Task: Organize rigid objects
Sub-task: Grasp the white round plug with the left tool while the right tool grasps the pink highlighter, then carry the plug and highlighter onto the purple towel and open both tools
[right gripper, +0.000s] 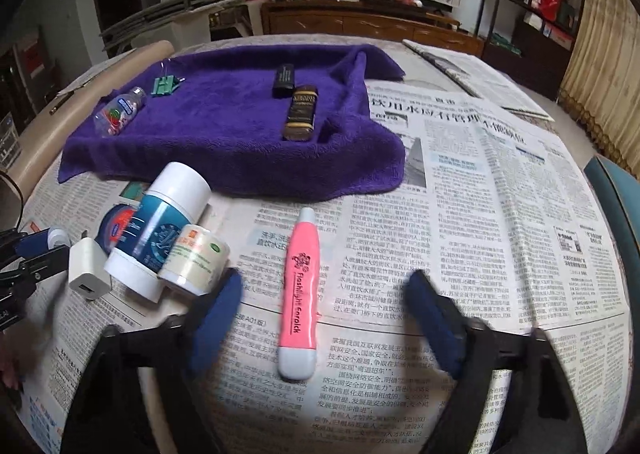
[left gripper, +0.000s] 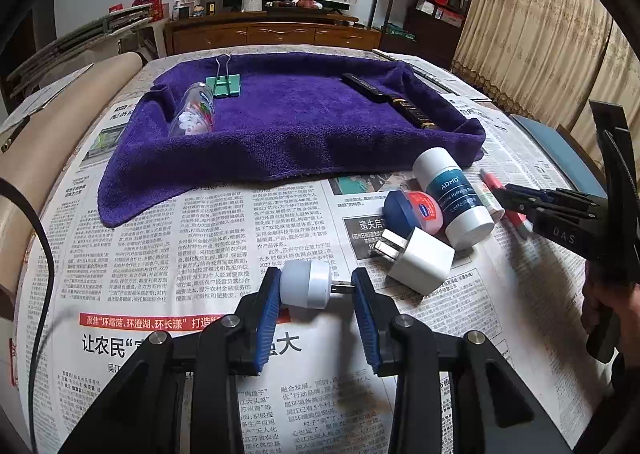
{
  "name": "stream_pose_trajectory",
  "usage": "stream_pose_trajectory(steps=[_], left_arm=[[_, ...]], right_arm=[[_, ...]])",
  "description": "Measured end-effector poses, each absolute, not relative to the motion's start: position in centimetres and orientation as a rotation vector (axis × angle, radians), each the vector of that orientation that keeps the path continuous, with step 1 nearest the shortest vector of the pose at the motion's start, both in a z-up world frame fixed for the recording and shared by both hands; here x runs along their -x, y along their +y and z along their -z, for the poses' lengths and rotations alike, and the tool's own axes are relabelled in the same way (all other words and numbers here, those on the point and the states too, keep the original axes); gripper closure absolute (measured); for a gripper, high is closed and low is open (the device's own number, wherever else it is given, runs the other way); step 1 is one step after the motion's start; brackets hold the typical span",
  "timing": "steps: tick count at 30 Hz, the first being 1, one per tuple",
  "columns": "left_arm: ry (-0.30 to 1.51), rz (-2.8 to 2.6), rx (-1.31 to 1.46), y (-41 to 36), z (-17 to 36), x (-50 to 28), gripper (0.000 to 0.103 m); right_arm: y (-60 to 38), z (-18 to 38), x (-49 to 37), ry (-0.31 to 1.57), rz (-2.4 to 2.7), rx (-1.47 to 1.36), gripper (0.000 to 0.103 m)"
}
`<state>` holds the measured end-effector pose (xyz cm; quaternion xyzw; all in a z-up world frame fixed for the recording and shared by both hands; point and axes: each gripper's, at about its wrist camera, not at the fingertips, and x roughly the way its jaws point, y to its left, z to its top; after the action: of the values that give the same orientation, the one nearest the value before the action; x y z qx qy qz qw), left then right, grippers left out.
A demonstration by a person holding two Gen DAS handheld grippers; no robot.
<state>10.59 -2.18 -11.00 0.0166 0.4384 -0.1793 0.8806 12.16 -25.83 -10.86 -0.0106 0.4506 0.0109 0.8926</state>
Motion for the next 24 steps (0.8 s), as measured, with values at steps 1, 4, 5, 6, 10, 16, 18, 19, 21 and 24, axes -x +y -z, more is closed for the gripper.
stream_pose_trajectory(steps=[1, 4, 5, 6, 10, 16, 18, 19, 21, 24], left_arm=[[0.915, 0.373, -0.034, -2.1, 11.0, -10.6, 0.069], [0.911, 0.374, -0.03, -1.9, 10.9, -10.7, 0.069], [0.91, 0.372, -0.027, -1.8, 10.8, -10.7, 0.069], [0.909, 0.37, -0.024, -1.7, 10.7, -10.7, 0.069], [0.903, 0.366, -0.015, -1.3, 10.4, -10.8, 0.069], [0.891, 0.354, -0.002, -0.9, 9.1, -11.1, 0.069], [0.887, 0.351, -0.002, -0.8, 8.6, -11.3, 0.069], [0.885, 0.351, 0.0, -0.8, 8.4, -11.4, 0.069], [0.881, 0.354, 0.003, -0.8, 7.7, -11.7, 0.069], [0.87, 0.353, 0.0, -0.8, 6.8, -12.2, 0.069]], right_arm=[[-25.7, 10.7, -12.2, 0.937, -0.019, 0.026, 0.086], [-25.4, 10.7, -12.0, 0.936, -0.017, 0.039, 0.086], [-25.5, 10.7, -11.9, 0.934, -0.019, 0.035, 0.086], [-25.5, 10.7, -11.9, 0.933, -0.022, 0.029, 0.086], [-25.9, 10.6, -11.9, 0.944, -0.035, -0.004, 0.086], [-26.3, 10.2, -11.5, 0.956, -0.041, -0.021, 0.086], [-26.4, 9.9, -11.4, 0.953, -0.042, -0.022, 0.086], [-26.5, 9.8, -11.4, 0.952, -0.042, -0.024, 0.086], [-26.7, 9.4, -11.4, 0.944, -0.043, -0.034, 0.086], [-26.9, 8.4, -11.5, 0.931, -0.049, -0.048, 0.086]])
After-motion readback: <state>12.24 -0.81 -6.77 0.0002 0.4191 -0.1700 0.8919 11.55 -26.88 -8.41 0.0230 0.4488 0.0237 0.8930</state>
